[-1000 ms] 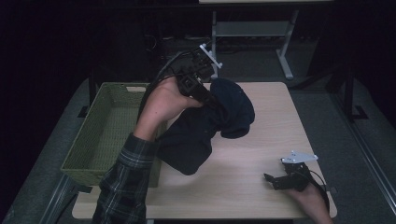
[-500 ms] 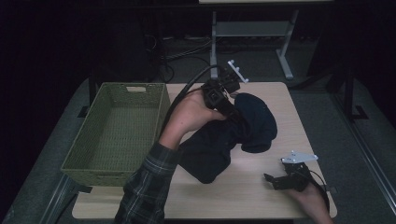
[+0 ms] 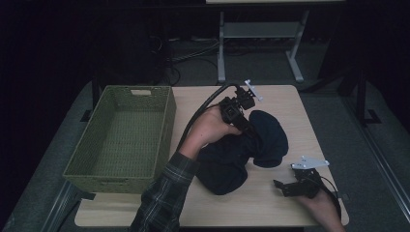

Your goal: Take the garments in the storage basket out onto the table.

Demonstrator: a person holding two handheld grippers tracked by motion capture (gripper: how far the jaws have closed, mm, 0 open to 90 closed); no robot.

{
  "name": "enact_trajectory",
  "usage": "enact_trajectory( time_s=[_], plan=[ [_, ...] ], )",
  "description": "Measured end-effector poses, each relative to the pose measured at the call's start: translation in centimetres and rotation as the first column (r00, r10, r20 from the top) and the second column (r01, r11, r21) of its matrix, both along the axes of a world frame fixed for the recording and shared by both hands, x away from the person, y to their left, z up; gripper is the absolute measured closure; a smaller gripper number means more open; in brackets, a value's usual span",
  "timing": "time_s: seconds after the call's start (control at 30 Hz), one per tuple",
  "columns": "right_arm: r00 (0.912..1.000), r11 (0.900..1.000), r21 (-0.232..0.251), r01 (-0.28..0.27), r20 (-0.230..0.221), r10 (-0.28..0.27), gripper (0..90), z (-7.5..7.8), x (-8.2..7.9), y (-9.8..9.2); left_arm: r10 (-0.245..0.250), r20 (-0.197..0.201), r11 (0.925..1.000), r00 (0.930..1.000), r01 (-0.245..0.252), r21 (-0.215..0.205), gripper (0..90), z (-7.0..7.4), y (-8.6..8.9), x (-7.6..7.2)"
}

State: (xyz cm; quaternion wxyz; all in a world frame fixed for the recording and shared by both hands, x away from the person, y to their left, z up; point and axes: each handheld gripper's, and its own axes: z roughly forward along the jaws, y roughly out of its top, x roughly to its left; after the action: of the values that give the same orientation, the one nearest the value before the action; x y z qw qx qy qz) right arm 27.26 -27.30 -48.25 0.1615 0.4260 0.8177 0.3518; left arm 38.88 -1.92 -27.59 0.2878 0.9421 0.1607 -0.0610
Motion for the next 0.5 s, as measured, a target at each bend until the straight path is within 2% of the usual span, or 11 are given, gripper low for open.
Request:
enact_trajectory(
  time_s=[0.23, 0.5],
  plan=[
    [1.0000, 1.000, -0.001, 0.001, 0.000, -0.001, 6.0, 0.0, 0.0, 0.0, 0.046, 0.001, 0.9984, 0.9989, -0.046, 0.032, 74.9, -2.3, 0.5, 1.6],
    [1.0000, 1.000, 0.000, 0.001, -0.003, -0.001, 5.9, 0.0, 0.0, 0.0, 0.102, 0.023, 0.9945, 0.9946, -0.102, 0.021, 74.5, -4.3, 1.5, 3.1]
  ],
)
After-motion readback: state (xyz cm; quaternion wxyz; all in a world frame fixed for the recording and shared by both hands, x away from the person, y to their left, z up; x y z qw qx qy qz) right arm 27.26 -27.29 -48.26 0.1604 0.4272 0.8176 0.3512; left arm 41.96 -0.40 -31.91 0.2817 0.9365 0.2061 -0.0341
